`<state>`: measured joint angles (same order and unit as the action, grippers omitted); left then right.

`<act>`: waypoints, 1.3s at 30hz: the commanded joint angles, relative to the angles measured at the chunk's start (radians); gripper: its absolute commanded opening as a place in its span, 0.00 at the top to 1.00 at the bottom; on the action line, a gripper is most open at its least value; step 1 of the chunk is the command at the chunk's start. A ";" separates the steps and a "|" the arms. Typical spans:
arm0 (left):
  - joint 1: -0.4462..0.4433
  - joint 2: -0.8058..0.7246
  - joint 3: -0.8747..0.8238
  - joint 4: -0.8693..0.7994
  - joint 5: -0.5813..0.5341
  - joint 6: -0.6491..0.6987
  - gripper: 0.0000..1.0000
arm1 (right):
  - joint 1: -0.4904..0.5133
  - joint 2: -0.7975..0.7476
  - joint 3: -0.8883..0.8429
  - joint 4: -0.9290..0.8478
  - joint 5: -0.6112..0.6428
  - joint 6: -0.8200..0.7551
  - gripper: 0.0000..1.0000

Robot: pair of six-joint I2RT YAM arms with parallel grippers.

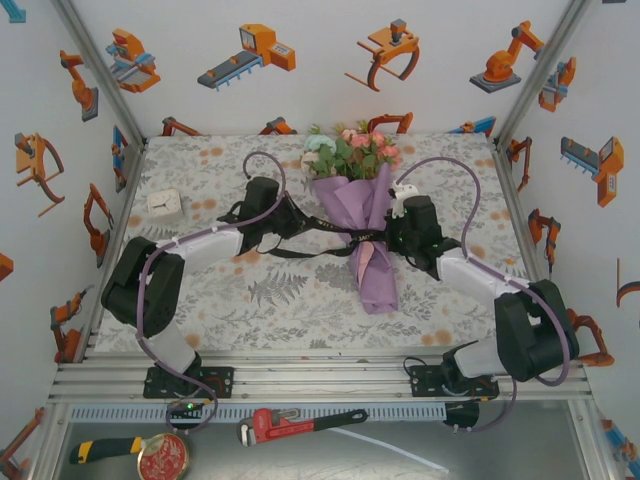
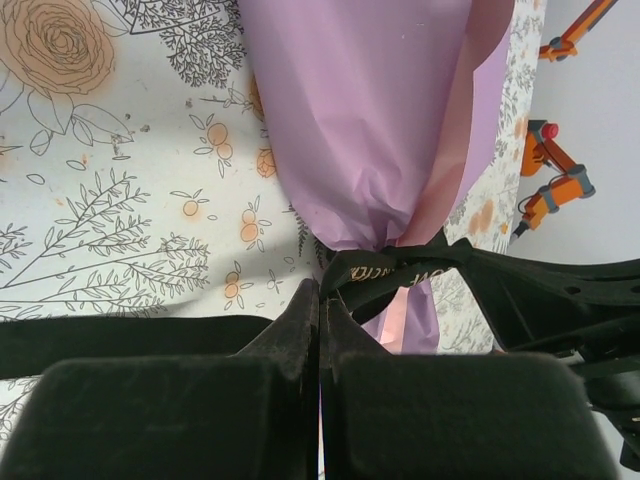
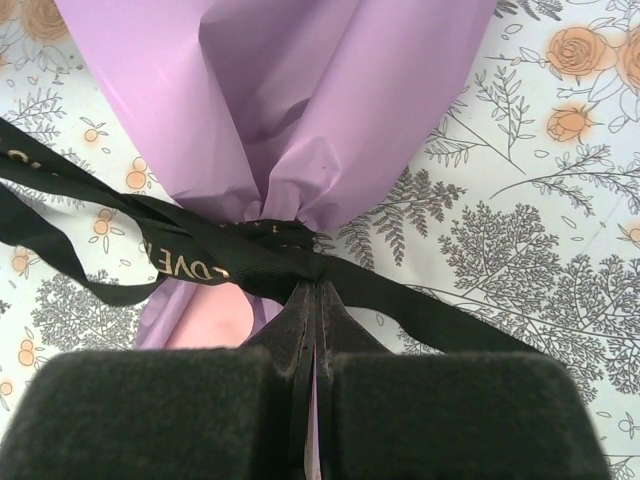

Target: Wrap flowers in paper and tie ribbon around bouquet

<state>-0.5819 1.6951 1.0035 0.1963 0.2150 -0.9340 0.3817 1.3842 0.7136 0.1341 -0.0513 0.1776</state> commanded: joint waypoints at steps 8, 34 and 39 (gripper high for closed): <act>-0.079 -0.159 -0.016 -0.019 -0.061 -0.016 0.48 | -0.003 -0.018 0.024 0.106 -0.239 0.055 1.00; -0.208 0.174 0.094 0.296 -0.096 -0.379 0.64 | 0.005 0.010 0.024 0.128 -0.323 0.071 1.00; -0.216 0.191 0.090 0.336 -0.068 -0.391 0.63 | 0.006 0.009 0.024 0.130 -0.329 0.072 1.00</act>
<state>-0.7883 1.8629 1.0737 0.4824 0.1165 -1.3014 0.3820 1.3872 0.7139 0.2291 -0.3618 0.2398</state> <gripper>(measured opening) 0.364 0.003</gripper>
